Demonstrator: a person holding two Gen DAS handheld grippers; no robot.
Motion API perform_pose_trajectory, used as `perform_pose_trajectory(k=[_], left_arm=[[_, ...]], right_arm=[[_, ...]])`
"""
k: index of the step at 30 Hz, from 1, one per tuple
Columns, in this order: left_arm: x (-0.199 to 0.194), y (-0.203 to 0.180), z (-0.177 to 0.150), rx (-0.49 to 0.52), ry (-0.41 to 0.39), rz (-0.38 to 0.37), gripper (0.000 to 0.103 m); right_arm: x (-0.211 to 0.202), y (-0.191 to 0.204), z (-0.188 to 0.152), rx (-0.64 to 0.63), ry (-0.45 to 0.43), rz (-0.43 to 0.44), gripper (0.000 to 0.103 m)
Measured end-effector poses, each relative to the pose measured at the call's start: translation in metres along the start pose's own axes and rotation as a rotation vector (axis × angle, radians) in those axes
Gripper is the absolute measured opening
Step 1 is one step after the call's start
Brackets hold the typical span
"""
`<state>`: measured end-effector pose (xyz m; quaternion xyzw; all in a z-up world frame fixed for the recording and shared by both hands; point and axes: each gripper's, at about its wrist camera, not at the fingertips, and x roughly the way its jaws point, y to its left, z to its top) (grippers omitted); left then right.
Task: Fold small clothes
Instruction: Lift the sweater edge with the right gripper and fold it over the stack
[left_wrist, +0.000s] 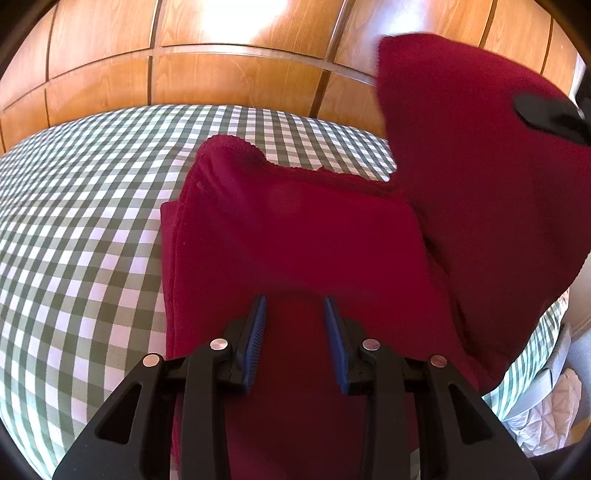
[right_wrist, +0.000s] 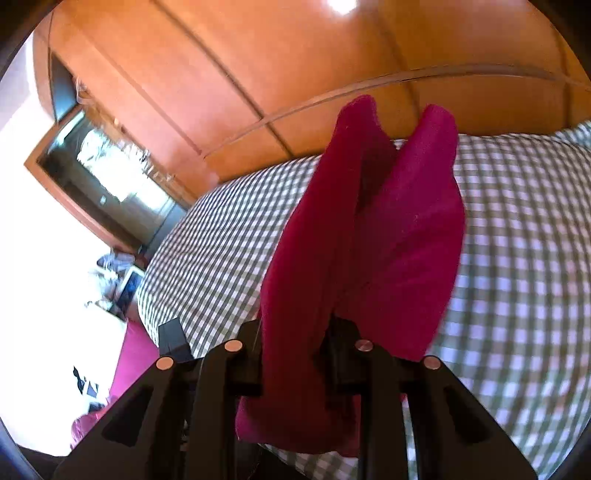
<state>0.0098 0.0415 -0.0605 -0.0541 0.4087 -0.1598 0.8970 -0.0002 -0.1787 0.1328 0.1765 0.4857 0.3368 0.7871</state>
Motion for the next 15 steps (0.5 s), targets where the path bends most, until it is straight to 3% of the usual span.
perform_pose_trajectory(k=[4, 7, 12, 15], left_arm=[[-0.002, 0.001, -0.001, -0.006, 0.003, -0.01, 0.031], [-0.012, 0.013, -0.001, -0.029, 0.025, -0.06, 0.031], [-0.049, 0.064, -0.009, -0.176, 0.015, -0.159, 0.031], [-0.07, 0.097, -0.018, -0.296, -0.013, -0.149, 0.031]], right_arm=[[0.032, 0.018, -0.005, -0.053, 0.059, -0.006, 0.023], [0.056, 0.027, -0.009, -0.086, 0.112, -0.02, 0.023], [0.09, 0.047, -0.029, -0.206, 0.191, -0.055, 0.023], [0.103, 0.06, -0.044, -0.287, 0.223, -0.081, 0.026]])
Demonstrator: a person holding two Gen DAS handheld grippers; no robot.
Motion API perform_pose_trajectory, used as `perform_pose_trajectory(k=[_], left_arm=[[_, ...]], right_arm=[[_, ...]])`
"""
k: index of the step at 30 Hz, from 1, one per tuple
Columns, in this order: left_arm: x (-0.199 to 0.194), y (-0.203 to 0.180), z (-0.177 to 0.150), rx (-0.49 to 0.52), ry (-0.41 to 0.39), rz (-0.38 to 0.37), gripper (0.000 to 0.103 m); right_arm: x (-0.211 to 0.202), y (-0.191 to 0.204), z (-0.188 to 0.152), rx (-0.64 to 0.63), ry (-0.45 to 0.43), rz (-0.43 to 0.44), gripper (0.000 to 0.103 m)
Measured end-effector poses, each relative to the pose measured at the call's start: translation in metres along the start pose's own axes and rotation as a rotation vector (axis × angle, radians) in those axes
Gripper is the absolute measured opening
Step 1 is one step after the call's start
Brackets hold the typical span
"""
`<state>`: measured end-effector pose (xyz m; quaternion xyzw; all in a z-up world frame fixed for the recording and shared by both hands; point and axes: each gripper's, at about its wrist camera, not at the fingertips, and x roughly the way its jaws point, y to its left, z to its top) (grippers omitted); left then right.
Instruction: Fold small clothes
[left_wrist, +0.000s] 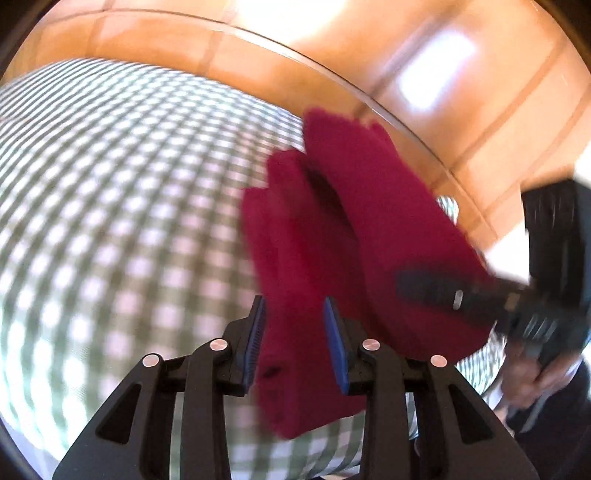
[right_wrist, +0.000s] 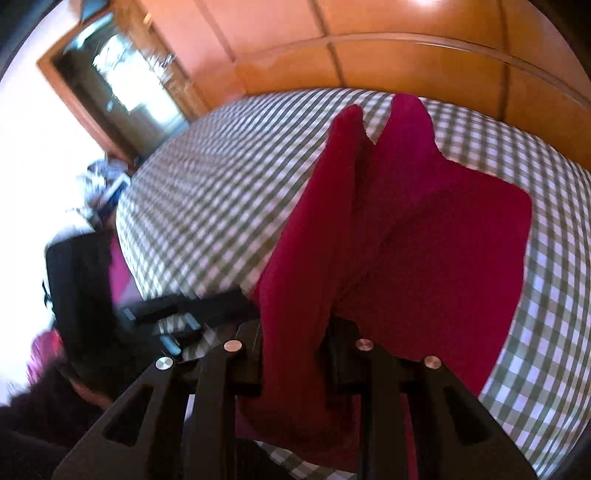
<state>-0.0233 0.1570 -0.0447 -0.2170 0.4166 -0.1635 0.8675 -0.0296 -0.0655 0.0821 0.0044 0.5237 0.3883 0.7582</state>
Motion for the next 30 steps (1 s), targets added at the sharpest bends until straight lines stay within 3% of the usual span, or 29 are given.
perform_pose_trajectory(k=[4, 6, 7, 9, 11, 12, 17, 19, 23, 26, 27, 28, 29, 30], left_arm=[[-0.016, 0.018, -0.001, -0.081, -0.024, -0.015, 0.031], [-0.021, 0.013, 0.0, -0.087, -0.036, -0.032, 0.031], [-0.024, 0.01, 0.002, -0.089, -0.042, -0.047, 0.031], [-0.028, 0.004, 0.004, -0.098, -0.049, -0.09, 0.033], [-0.032, -0.002, 0.007, -0.116, -0.056, -0.135, 0.05], [-0.035, -0.006, 0.009, -0.127, -0.065, -0.159, 0.056], [-0.04, -0.03, 0.019, -0.108, -0.075, -0.224, 0.056], [-0.039, -0.038, 0.022, -0.099, -0.066, -0.249, 0.065], [-0.018, -0.056, 0.021, -0.06, 0.018, -0.21, 0.065], [0.0, -0.062, 0.016, -0.025, 0.069, -0.14, 0.065], [0.005, -0.063, 0.016, -0.019, 0.085, -0.116, 0.061], [0.008, -0.061, 0.015, -0.02, 0.095, -0.107, 0.048], [0.011, -0.061, 0.016, -0.02, 0.107, -0.101, 0.043], [0.012, -0.06, 0.016, -0.016, 0.11, -0.089, 0.025]], right_arm=[[0.006, 0.012, -0.007, -0.059, -0.014, 0.015, 0.036], [-0.003, 0.015, -0.012, -0.063, -0.046, 0.115, 0.056], [-0.013, 0.016, -0.017, -0.074, -0.074, 0.177, 0.056], [-0.029, 0.014, -0.028, -0.074, -0.116, 0.213, 0.058], [-0.049, -0.002, -0.043, -0.04, -0.16, 0.227, 0.062], [-0.055, -0.007, -0.05, -0.026, -0.176, 0.213, 0.063], [-0.069, -0.051, -0.103, 0.072, -0.171, 0.048, 0.064], [-0.067, -0.066, -0.121, 0.108, -0.151, -0.001, 0.064], [-0.052, -0.074, -0.146, 0.151, -0.132, -0.071, 0.063], [-0.042, -0.068, -0.143, 0.144, -0.141, -0.082, 0.056], [-0.039, -0.066, -0.142, 0.134, -0.143, -0.088, 0.053], [-0.032, -0.056, -0.136, 0.123, -0.146, -0.094, 0.052], [-0.028, -0.054, -0.131, 0.117, -0.15, -0.094, 0.049], [-0.026, -0.051, -0.125, 0.115, -0.159, -0.094, 0.04]])
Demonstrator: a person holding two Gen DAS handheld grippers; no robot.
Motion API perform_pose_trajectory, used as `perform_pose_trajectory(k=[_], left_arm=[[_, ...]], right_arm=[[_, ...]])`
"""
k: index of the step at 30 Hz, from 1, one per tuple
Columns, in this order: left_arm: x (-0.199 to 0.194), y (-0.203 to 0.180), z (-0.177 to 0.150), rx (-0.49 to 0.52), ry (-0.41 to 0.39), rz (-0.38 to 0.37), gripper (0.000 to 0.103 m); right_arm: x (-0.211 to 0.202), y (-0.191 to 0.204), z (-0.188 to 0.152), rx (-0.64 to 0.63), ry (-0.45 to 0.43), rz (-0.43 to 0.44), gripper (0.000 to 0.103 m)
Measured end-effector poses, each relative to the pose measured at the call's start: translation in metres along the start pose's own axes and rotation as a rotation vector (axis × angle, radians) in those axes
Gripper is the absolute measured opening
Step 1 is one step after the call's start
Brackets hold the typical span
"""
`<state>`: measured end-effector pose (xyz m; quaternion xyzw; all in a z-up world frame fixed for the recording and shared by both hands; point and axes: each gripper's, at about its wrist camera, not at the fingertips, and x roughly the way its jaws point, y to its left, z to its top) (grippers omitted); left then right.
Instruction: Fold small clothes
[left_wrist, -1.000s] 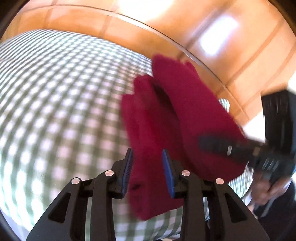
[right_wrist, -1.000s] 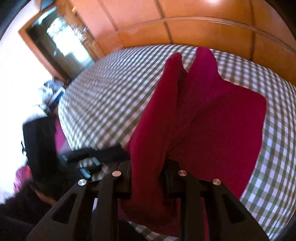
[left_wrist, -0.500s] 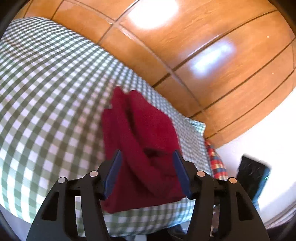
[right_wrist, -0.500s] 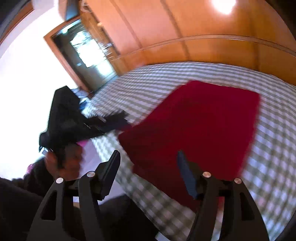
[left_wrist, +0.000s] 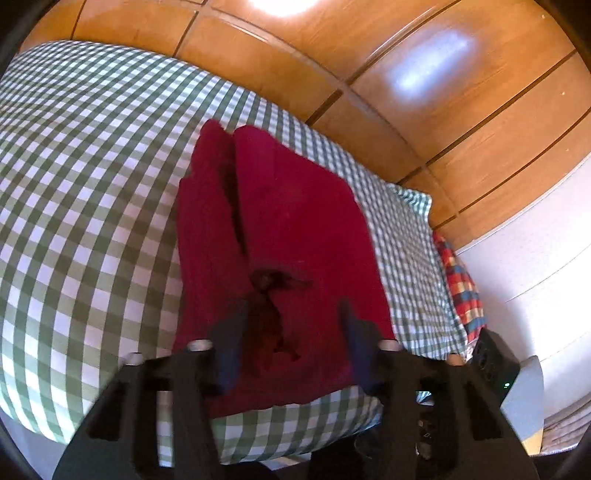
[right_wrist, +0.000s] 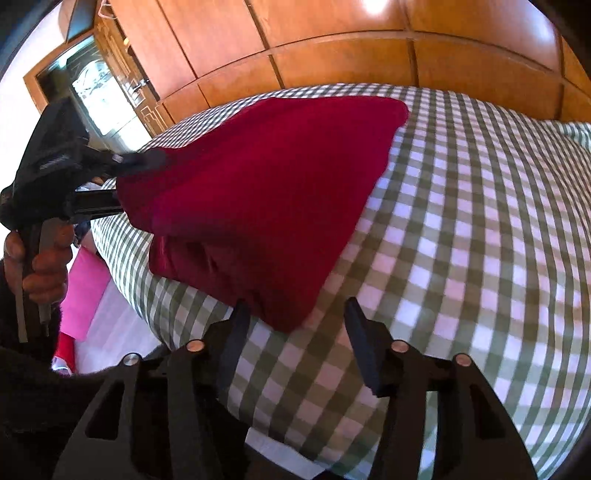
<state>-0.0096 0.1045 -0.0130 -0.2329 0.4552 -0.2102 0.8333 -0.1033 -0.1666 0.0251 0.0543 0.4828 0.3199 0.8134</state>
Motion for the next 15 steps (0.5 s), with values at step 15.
perform_pose_trajectory(k=[15], left_arm=[[0.006, 0.048, -0.058, -0.136, 0.082, -0.08, 0.006]], right_arm=[[-0.004, -0.031, -0.019, -0.013, 0.021, -0.074, 0.01]])
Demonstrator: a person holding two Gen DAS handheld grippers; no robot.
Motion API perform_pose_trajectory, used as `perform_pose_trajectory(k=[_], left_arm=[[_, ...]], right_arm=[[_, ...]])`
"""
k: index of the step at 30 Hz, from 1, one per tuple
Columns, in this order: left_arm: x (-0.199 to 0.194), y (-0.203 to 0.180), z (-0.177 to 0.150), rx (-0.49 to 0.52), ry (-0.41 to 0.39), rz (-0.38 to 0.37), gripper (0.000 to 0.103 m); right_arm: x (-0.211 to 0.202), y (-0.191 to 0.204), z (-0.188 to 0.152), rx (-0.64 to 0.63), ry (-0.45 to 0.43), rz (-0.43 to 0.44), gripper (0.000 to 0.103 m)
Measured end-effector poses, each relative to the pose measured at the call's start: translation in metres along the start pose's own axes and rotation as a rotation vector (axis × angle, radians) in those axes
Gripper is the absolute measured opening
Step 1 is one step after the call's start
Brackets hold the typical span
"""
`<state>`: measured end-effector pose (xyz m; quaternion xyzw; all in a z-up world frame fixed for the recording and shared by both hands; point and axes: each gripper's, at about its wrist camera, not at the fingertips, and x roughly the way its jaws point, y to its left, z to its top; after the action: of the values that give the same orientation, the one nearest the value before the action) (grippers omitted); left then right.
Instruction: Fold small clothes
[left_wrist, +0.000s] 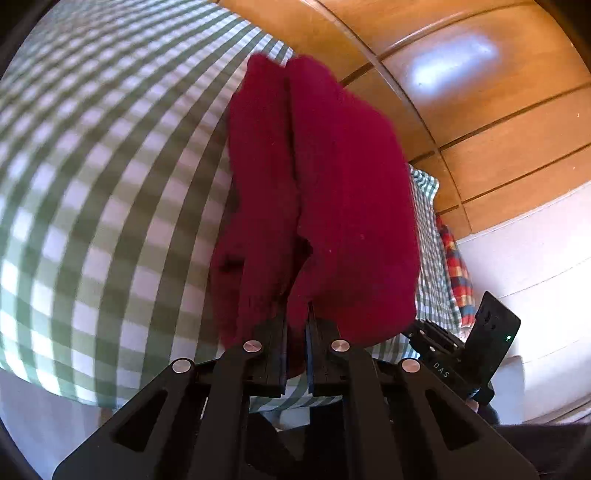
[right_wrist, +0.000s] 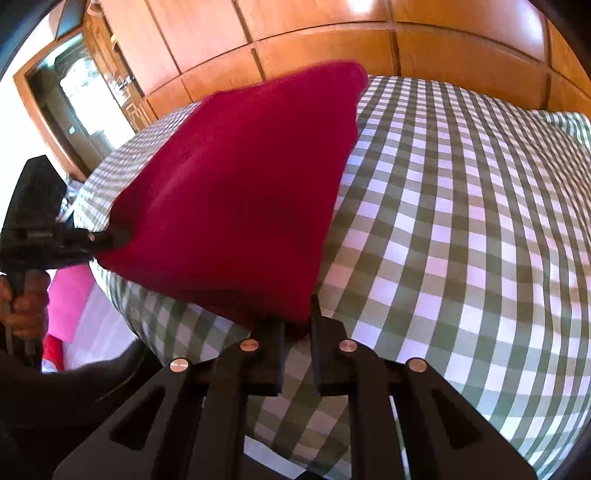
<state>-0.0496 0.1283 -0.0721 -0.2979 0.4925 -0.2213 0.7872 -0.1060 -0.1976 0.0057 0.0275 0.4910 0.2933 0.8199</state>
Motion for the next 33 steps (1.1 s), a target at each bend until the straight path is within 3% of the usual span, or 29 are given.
perform_pose_trajectory(k=[5, 7, 8, 9, 12, 15, 20, 21, 22, 27, 30, 33], left_arm=[[-0.022, -0.017, 0.006, 0.061, -0.051, -0.089, 0.011], [-0.033, -0.02, 0.015, 0.081, -0.091, -0.109, 0.029], [-0.039, -0.02, 0.023, 0.083, -0.119, -0.125, 0.034], [-0.043, -0.021, 0.031, 0.083, -0.139, -0.125, 0.04], [-0.038, -0.025, 0.054, 0.093, -0.15, -0.11, 0.04], [-0.016, -0.024, 0.078, 0.084, -0.116, -0.079, 0.04], [0.022, -0.016, 0.098, 0.03, -0.029, -0.098, 0.039], [0.027, -0.016, 0.1, 0.026, -0.027, -0.091, 0.024], [0.027, -0.018, 0.1, 0.032, -0.039, -0.083, 0.015], [-0.008, -0.044, 0.085, 0.111, -0.181, -0.057, 0.012], [-0.027, -0.05, 0.066, 0.153, -0.231, 0.027, 0.012], [-0.009, -0.032, 0.061, 0.137, -0.184, 0.18, 0.012]], right_arm=[[-0.002, -0.002, 0.002, -0.009, 0.008, 0.023, 0.015], [-0.007, -0.003, 0.004, -0.016, 0.012, 0.024, 0.029], [-0.013, -0.007, 0.004, -0.016, 0.009, 0.03, 0.042], [-0.018, -0.01, 0.006, -0.014, 0.006, 0.034, 0.048], [-0.039, -0.019, 0.008, -0.012, -0.019, 0.01, 0.057], [-0.055, -0.031, 0.016, 0.021, -0.057, -0.002, 0.058], [-0.059, -0.025, 0.044, 0.001, -0.116, -0.011, 0.058], [-0.056, -0.019, 0.05, -0.015, -0.121, -0.006, 0.058], [-0.051, -0.013, 0.055, -0.03, -0.125, -0.003, 0.058], [-0.027, 0.031, 0.069, -0.156, -0.155, -0.021, 0.058], [-0.014, 0.054, 0.059, -0.22, -0.147, -0.014, 0.059], [0.005, 0.071, 0.042, -0.281, -0.127, -0.086, 0.059]])
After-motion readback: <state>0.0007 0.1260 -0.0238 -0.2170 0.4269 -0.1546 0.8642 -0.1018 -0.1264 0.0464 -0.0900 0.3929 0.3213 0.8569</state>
